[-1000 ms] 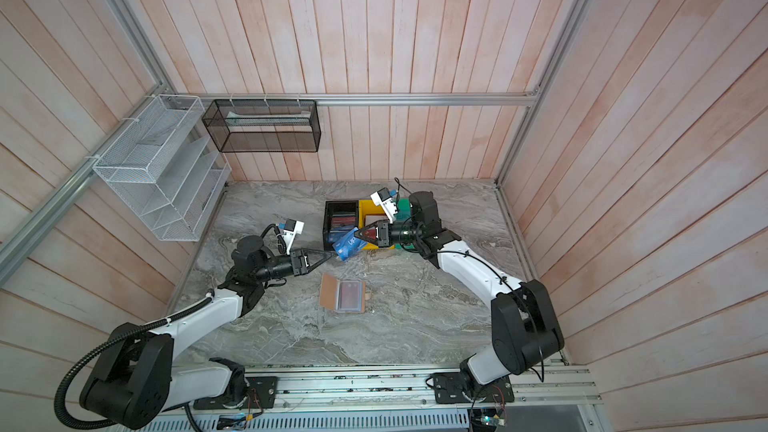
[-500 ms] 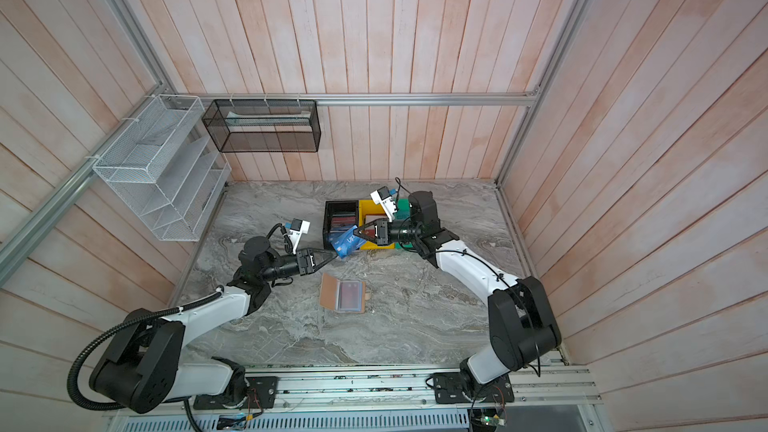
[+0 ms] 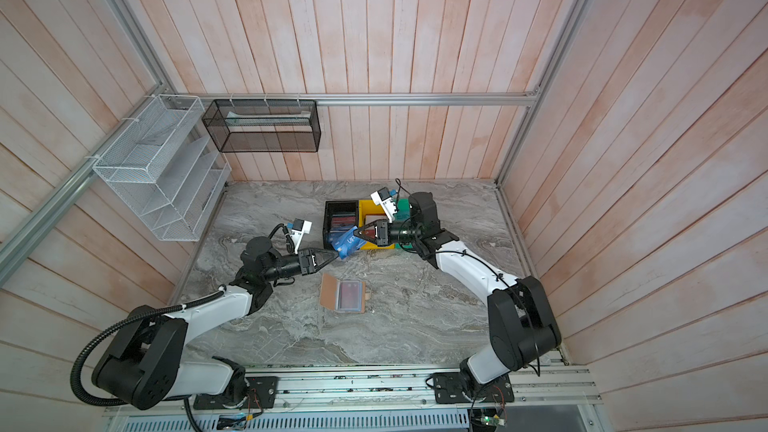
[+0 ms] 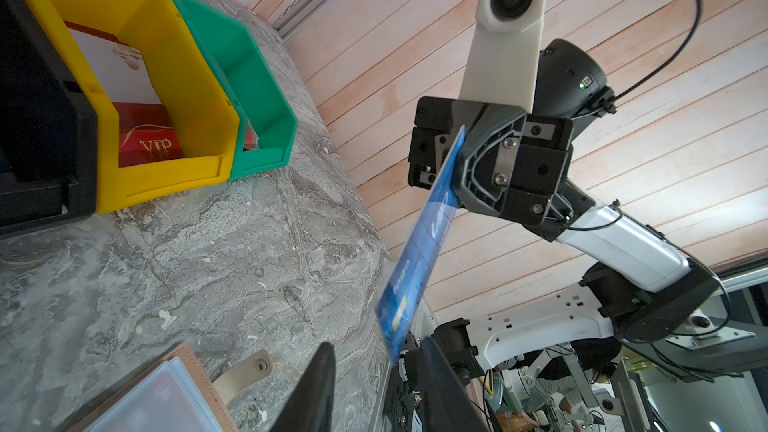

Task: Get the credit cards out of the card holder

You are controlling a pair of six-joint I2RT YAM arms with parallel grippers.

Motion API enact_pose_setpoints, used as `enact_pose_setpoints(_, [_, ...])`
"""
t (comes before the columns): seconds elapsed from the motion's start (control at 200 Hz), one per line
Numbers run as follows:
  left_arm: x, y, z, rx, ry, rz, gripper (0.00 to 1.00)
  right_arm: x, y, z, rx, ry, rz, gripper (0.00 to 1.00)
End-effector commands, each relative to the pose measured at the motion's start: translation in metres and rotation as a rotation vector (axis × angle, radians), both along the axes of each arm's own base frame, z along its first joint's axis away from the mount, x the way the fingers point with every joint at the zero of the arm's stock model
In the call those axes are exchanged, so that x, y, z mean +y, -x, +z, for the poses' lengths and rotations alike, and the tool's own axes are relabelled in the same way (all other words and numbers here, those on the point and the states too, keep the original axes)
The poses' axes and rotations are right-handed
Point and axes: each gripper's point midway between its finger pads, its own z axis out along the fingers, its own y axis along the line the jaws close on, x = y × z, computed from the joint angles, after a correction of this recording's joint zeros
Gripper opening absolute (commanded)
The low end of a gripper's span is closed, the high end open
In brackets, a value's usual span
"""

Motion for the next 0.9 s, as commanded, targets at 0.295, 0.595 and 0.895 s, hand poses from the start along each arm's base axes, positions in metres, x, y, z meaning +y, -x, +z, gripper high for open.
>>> enact_pose_setpoints(0.295, [-0.01,-0.01,0.015,-0.049,0.033,-0.001,0.3,0.004,-0.002,-0.005,0.001,-0.001,-0.006,0.0])
enact_pose_setpoints(0.595, [-0.013,-0.013,0.016,-0.045,0.039,-0.009,0.16,0.008,-0.002,-0.01,0.009,0.003,0.002,0.0])
enact_pose_setpoints(0.895, [-0.014,-0.012,0.013,-0.032,0.022,-0.024,0.0,0.008,-0.001,-0.019,0.019,0.027,0.0,0.0])
